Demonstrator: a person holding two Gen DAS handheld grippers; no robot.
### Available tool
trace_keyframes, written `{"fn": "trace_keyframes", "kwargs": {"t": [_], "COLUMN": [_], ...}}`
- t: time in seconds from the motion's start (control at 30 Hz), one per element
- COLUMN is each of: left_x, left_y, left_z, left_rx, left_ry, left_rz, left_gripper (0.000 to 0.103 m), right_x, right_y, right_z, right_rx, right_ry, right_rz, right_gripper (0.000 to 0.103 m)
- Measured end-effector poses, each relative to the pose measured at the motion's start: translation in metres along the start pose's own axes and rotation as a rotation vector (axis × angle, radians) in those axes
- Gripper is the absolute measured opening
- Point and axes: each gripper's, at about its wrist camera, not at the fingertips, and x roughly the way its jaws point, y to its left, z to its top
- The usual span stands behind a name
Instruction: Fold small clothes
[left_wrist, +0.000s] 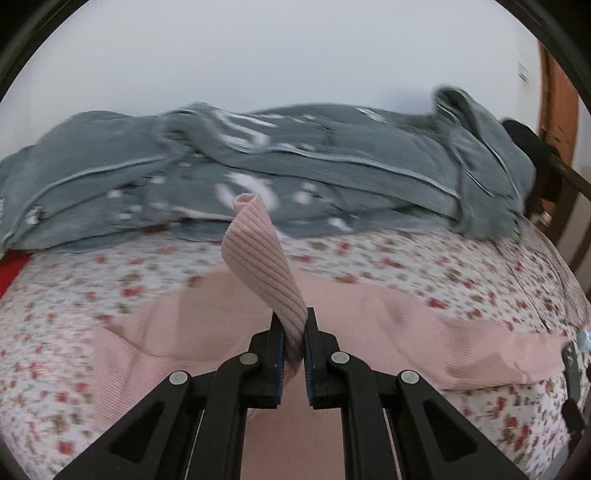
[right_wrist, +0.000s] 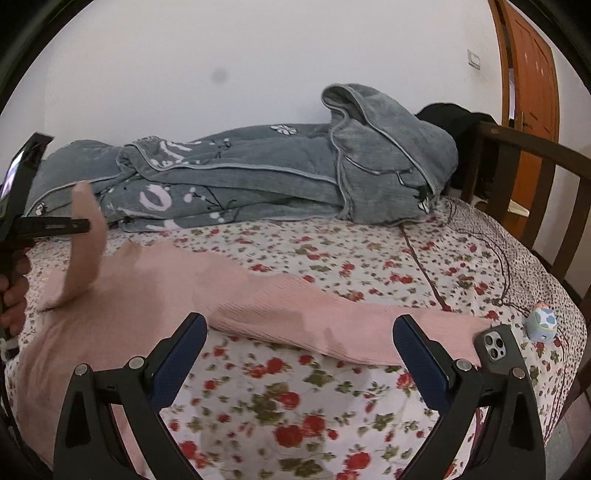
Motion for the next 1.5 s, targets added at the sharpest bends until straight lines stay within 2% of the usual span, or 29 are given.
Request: {"fn": "trace_keyframes", "kwargs": {"t": [0.23, 0.43, 0.5, 0.57, 0.63, 0.77, 0.87, 0.93, 1.1, 1.13, 1.2, 1.3, 1.5], "left_x": [0.03, 0.042, 0.042, 0.035, 0.023, 0.002, -0.011, -0.016, -0.011, -0.007, 0.004, 0.024, 0.06], "left_y": [-0.062, -0.069, -0.062, -0.046, -0.027, 0.023, 0.071, 0.105, 0.168, 0.178, 0.197, 0.208, 0.207], "left_z": [-0.02, -0.025, -0.023, -0.019, -0.016, -0.011, -0.017, -0.023, -0.041, -0.046, -0.055, -0.065, -0.07], "left_rx": [0.09, 0.061, 0.021, -0.045, -0.085, -0.105, -0.109, -0.115, -0.152, -0.16, -0.18, -0.195, -0.183], "left_ry": [0.06, 0.087, 0.095, 0.071, 0.024, -0.013, -0.033, -0.032, 0.015, 0.029, 0.063, 0.109, 0.16], "left_rz": [-0.064, -0.108, -0.114, -0.107, -0.087, -0.004, 0.08, 0.142, 0.197, 0.205, 0.196, 0.157, 0.092], "left_gripper": [0.009, 0.01, 0.018, 0.049, 0.06, 0.064, 0.068, 0.069, 0.069, 0.069, 0.069, 0.069, 0.069], "right_x": [0.014, 0.019, 0.018, 0.018, 0.017, 0.018, 0.022, 0.027, 0.067, 0.076, 0.093, 0.114, 0.143], "right_y": [-0.009, -0.004, -0.001, 0.003, 0.009, 0.026, 0.047, 0.06, 0.094, 0.098, 0.104, 0.106, 0.115], "right_z": [-0.014, -0.017, -0.016, -0.014, -0.01, 0.001, 0.01, 0.013, 0.016, 0.015, 0.012, 0.009, 0.005], "right_rx": [0.014, 0.016, 0.014, 0.009, 0.003, -0.002, -0.005, -0.013, -0.027, -0.03, -0.033, -0.021, -0.023], "right_ry": [0.037, 0.052, 0.053, 0.054, 0.053, 0.054, 0.046, 0.049, 0.122, 0.142, 0.174, 0.21, 0.264], "right_rz": [0.005, 0.013, 0.018, 0.02, 0.027, 0.049, 0.104, 0.124, 0.167, 0.163, 0.154, 0.147, 0.16], "right_gripper": [0.099, 0.099, 0.099, 0.099, 0.099, 0.099, 0.097, 0.09, 0.065, 0.063, 0.058, 0.057, 0.056]}}
